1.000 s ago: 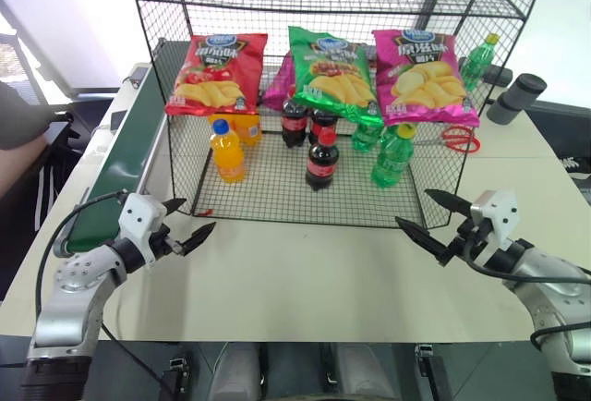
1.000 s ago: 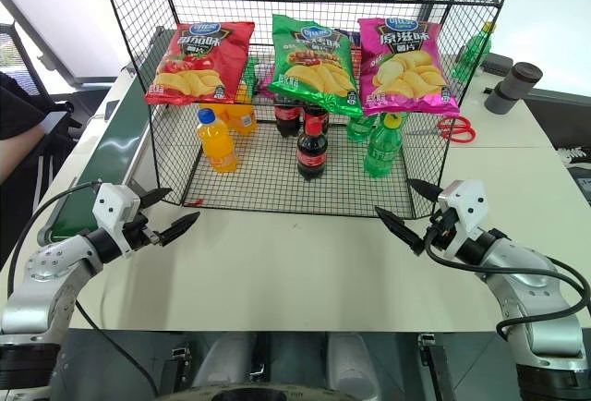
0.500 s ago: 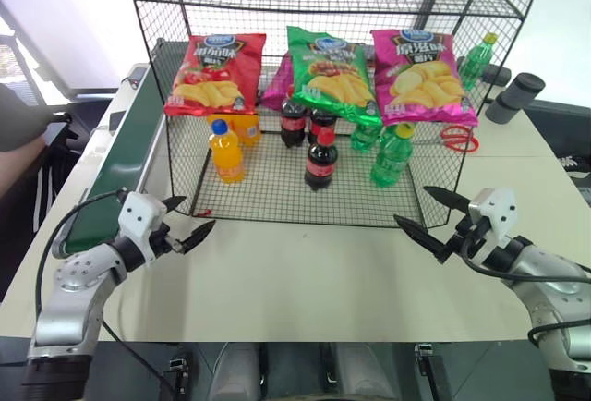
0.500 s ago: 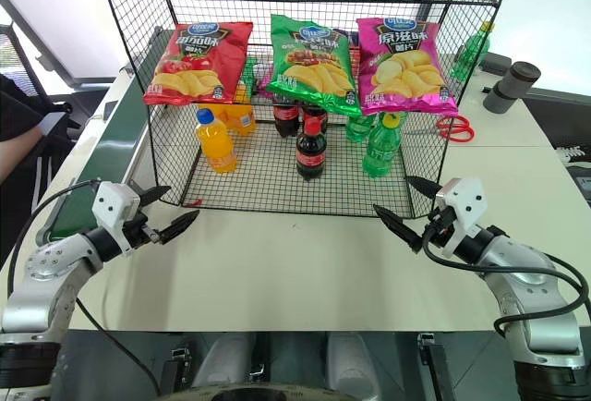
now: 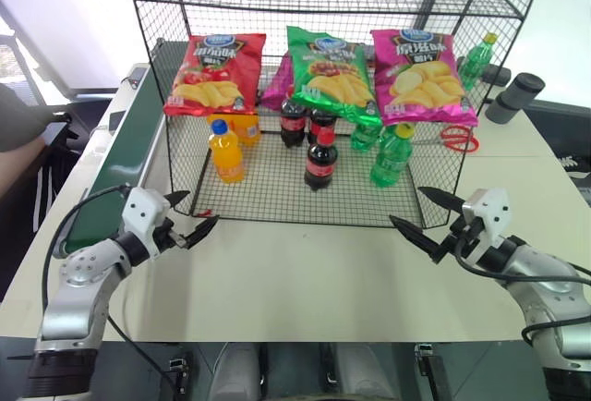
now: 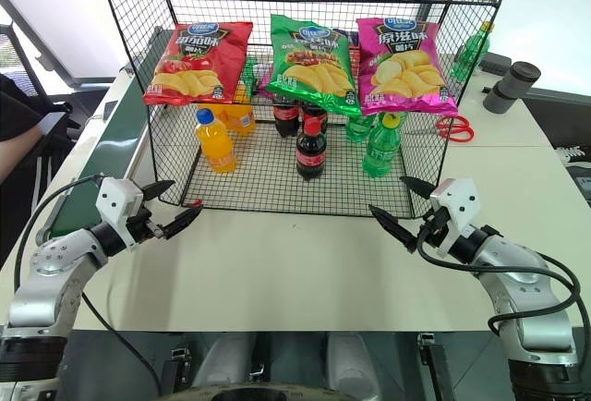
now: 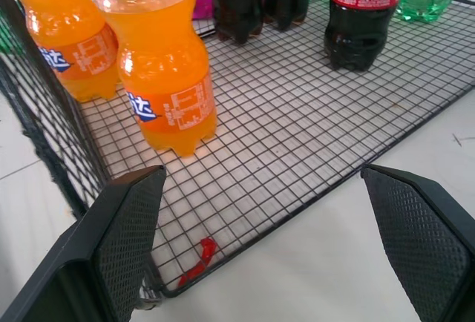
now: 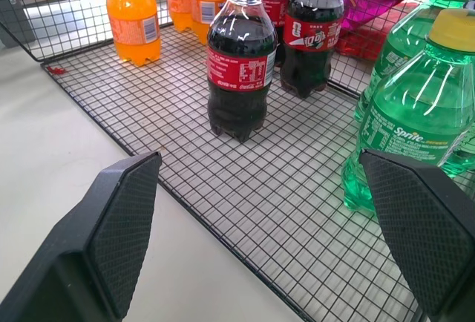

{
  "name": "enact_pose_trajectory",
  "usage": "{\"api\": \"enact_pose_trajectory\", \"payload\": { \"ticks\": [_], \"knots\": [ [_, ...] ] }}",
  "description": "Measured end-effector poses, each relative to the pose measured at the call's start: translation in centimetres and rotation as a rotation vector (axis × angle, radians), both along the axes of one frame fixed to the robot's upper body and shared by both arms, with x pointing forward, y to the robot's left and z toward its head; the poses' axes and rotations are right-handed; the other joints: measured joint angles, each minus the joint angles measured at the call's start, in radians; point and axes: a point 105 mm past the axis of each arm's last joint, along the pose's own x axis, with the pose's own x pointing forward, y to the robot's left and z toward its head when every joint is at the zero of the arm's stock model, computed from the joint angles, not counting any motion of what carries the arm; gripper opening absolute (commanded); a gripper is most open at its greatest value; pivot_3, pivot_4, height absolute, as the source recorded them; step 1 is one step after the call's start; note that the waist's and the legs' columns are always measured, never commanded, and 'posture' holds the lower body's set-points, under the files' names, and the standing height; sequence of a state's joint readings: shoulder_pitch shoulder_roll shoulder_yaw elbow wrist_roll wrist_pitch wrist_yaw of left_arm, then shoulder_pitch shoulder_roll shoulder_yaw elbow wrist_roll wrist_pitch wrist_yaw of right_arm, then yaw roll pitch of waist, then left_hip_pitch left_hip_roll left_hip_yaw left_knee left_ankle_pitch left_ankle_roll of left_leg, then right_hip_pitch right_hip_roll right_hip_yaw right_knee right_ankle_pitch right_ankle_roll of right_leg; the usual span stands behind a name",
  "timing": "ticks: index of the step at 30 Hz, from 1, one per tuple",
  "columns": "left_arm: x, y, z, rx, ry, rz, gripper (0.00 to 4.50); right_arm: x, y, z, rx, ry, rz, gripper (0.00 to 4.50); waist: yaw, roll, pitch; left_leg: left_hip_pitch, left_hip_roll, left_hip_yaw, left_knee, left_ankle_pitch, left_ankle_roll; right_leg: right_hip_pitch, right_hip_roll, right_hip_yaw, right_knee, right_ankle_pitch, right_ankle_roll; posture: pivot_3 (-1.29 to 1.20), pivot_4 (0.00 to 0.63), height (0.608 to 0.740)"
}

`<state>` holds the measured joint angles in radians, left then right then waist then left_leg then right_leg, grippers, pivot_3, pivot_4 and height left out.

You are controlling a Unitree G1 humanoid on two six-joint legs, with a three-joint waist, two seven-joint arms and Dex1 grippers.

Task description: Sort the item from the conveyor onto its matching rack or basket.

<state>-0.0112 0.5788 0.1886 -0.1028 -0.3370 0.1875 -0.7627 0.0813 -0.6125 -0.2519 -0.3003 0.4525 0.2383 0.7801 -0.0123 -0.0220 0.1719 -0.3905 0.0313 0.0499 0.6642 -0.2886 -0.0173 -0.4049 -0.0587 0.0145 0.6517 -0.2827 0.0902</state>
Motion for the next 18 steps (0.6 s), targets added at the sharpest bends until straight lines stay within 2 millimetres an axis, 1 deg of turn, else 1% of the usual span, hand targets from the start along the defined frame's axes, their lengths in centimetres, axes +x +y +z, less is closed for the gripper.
{"api": "enact_pose_trajectory", "payload": {
  "ticks": [3, 18],
  "knots": [
    [-0.04, -0.33, -0.21, -0.002, 0.007, -0.012, 4.5, 0.01, 0.07, -0.05, 0.003, 0.0, 0.0, 4.44, 0.0, 0.0, 0.0, 0.0, 0.0, 0.0, 0.0, 0.0, 0.0, 0.0, 0.0, 0.0, 0.0, 0.0, 0.0, 0.0, 0.15, 0.74],
    [-0.2, -0.37, -0.48, -0.003, 0.022, -0.013, 4.5, 0.1, 0.49, -0.5, 0.004, 0.009, -0.003, 4.44, -0.001, 0.0, 0.0, 0.0, 0.0, 0.0, 0.0, 0.0, 0.0, 0.0, 0.0, 0.0, 0.0, 0.0, 0.0, 0.0, 0.15, 0.74]
  ]
}}
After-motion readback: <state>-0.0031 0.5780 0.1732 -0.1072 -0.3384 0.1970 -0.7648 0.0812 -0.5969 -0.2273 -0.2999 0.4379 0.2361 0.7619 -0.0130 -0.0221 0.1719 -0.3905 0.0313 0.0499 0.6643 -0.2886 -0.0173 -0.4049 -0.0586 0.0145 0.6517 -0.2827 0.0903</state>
